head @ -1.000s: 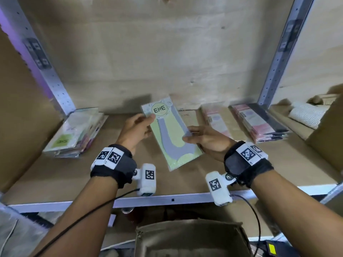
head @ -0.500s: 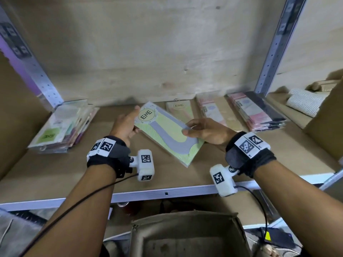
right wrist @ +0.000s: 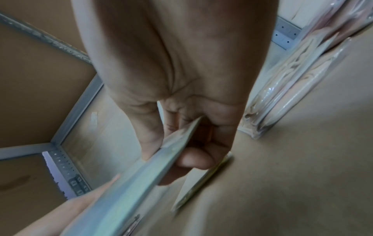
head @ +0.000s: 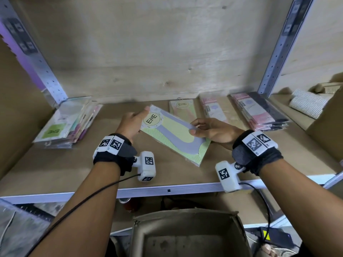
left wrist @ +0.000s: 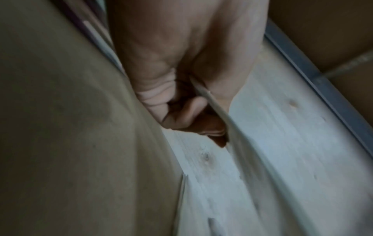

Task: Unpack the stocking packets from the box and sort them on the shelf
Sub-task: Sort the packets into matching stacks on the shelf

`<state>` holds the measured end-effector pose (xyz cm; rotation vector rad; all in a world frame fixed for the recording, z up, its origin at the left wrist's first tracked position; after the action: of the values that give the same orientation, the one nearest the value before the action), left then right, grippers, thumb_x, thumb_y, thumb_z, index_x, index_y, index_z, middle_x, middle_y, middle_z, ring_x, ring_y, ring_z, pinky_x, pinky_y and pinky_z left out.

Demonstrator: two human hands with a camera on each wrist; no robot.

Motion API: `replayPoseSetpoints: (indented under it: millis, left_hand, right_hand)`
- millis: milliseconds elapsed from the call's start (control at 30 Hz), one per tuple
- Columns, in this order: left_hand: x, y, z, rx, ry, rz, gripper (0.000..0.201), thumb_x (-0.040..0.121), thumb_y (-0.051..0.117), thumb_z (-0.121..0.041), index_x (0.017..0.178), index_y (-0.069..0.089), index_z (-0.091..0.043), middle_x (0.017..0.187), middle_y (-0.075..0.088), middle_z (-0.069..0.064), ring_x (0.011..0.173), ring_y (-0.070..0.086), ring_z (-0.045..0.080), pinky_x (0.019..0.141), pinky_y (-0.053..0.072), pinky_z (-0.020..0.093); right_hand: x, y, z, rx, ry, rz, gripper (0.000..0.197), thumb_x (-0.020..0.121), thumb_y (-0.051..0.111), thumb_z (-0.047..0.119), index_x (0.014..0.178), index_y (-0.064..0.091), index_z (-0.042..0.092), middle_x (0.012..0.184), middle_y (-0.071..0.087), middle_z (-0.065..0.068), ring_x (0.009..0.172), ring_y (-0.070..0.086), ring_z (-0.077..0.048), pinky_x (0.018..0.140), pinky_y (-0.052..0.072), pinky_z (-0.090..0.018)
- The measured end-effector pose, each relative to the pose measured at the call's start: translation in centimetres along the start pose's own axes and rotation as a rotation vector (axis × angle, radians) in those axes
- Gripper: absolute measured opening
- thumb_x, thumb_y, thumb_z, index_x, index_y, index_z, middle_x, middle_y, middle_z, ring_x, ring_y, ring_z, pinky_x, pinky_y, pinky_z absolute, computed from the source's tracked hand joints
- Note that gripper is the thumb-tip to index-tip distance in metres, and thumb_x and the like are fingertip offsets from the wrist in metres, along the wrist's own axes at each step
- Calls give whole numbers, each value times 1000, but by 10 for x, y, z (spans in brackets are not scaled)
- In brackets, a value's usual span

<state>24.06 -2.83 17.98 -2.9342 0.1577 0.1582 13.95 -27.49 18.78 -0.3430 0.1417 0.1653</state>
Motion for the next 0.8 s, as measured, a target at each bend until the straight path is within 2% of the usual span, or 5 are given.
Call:
replayPoseSetpoints:
  millis: [133,333,433,633,800]
  left_hand:
    - [-4,2,2,-257,-81,72,45,96,62,-35,120,66,3,114,72,17,101,69,27,92,56,38]
    - [-2,-2,6,-256,-108,95,43,92,61,-52,102,70,-11,96,76,6,77,68,16,62,57,20]
    - [-1,0,9,-283,-113,162,51,85,68,-54,108,69,-9,92,77,9,77,73,17,64,59,20]
    - [-14,29,6,-13,-55,471,35,79,81,-28,107,69,-11,93,76,10,82,74,22,69,59,24]
    - [-11,41,2,-4,11,327,26,82,78,-8,105,65,-10,84,69,13,57,61,13,63,57,23]
  right_hand:
    - [-3,0,6,38,-6,14,32,96,59,13,124,58,-2,116,65,-23,102,62,-26,98,46,-39]
    - [1,1,4,181,48,-55,21,98,51,2,117,58,-3,114,60,-21,104,58,-30,104,43,-48]
    - [7,-1,4,323,87,-155,24,97,46,-2,118,58,-3,116,59,-24,103,56,-33,103,42,-53]
    - [15,7,7,427,77,-287,17,97,47,-3,113,54,-2,109,62,-23,91,60,-34,74,53,-40]
    - [25,10,6,303,116,-378,33,92,56,-4,125,54,-11,124,61,-27,113,61,-40,95,52,-51]
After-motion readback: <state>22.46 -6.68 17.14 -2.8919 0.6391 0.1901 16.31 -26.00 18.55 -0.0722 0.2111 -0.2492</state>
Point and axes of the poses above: each hand's wrist, its own x-axis towards the middle knuckle, its own y-axis out of the palm, z = x × y, the point moved 1 cm from there along x, towards the middle knuckle
